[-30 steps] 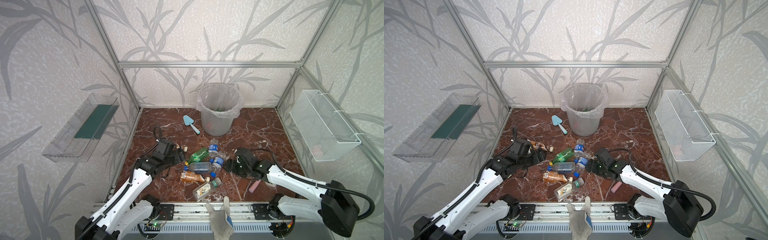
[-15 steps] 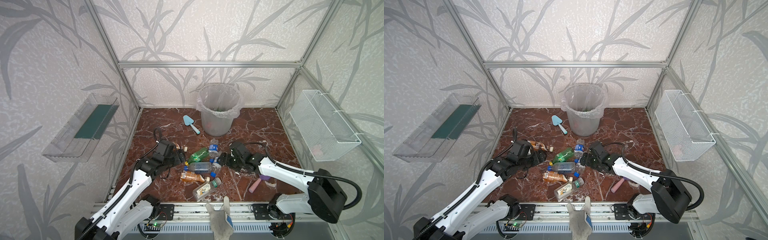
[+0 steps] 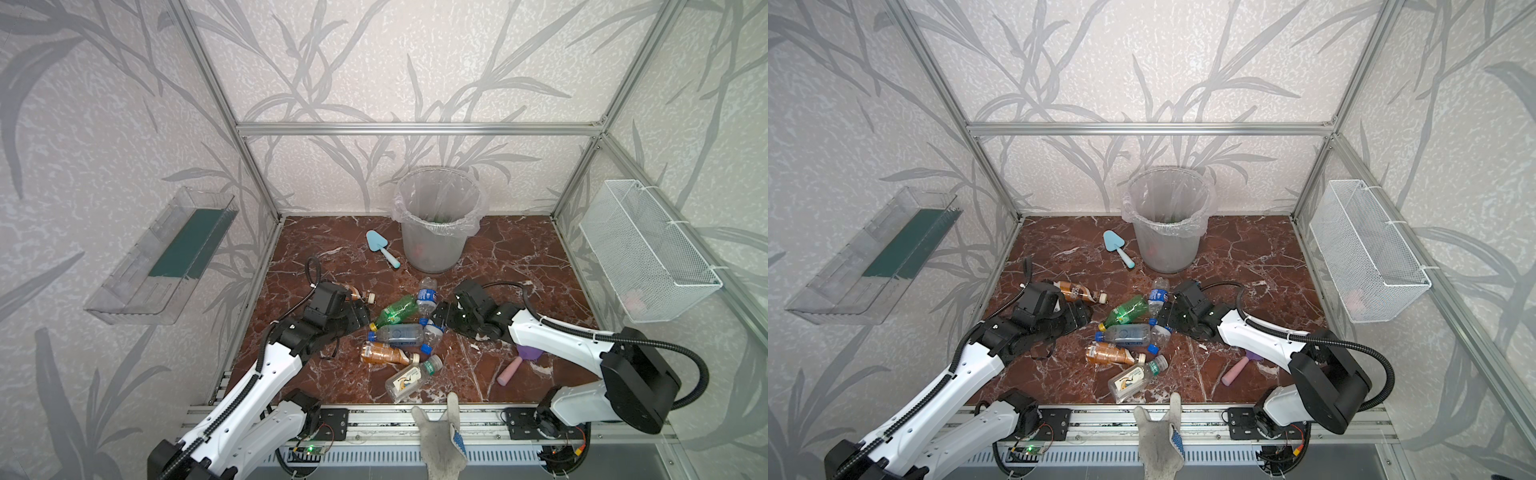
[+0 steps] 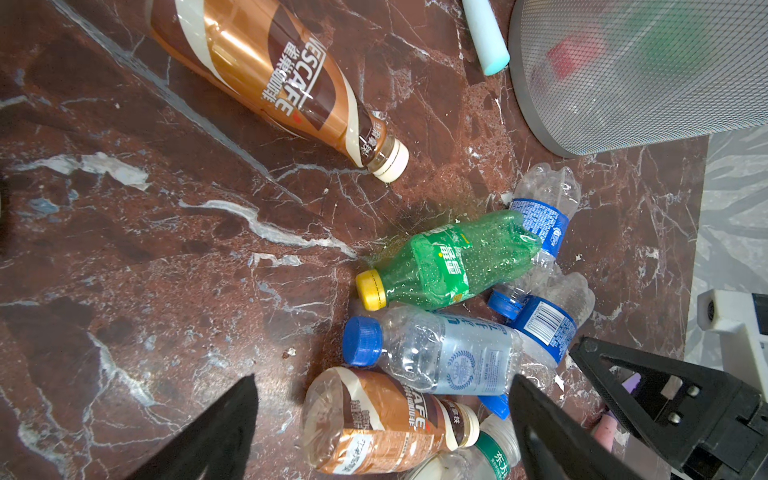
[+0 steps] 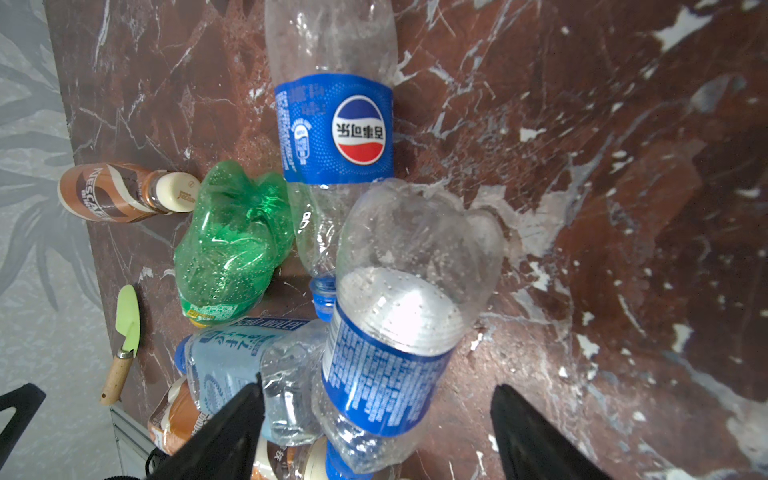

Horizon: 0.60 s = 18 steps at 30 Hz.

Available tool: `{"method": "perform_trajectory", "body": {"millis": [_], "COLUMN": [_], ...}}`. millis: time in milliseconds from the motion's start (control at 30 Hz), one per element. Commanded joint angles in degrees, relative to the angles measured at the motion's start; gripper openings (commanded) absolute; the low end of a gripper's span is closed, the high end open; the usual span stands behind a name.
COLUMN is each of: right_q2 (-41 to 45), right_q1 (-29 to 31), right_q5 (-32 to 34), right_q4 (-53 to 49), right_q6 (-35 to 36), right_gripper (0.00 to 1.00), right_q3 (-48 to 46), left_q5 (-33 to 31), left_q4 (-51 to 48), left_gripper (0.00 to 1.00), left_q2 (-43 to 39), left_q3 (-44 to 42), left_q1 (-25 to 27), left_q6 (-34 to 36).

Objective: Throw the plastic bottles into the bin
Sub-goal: 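Lower the right gripper onto the clear blue-labelled bottle and grasp it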

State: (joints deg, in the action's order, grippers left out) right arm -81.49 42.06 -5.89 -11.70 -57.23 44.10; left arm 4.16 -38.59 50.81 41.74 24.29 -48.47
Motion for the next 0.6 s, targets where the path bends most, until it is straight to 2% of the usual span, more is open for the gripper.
{"method": "perform_trajectory", "body": {"millis": [0, 567], "right_q2": [-1.24, -7.17], "right_q1": [0.39, 0.39], "right_q5": [1.27, 0.08], "right_q4": [0.43, 2.54], "right_q6": [-1.02, -2.18], "right_gripper": [0.86, 0.86], "right_q3": [1.17, 2.64], "left_q5": [-0.47, -0.47], "left_q4": [-0.3, -0.28], "left_gripper": [0.93, 0.93], "left_q2": [-0.75, -1.61], "left_q3": [-0.84, -1.58], "left_q1": [-0.3, -0.3], "left_q6": [-0.75, -1.1]}}
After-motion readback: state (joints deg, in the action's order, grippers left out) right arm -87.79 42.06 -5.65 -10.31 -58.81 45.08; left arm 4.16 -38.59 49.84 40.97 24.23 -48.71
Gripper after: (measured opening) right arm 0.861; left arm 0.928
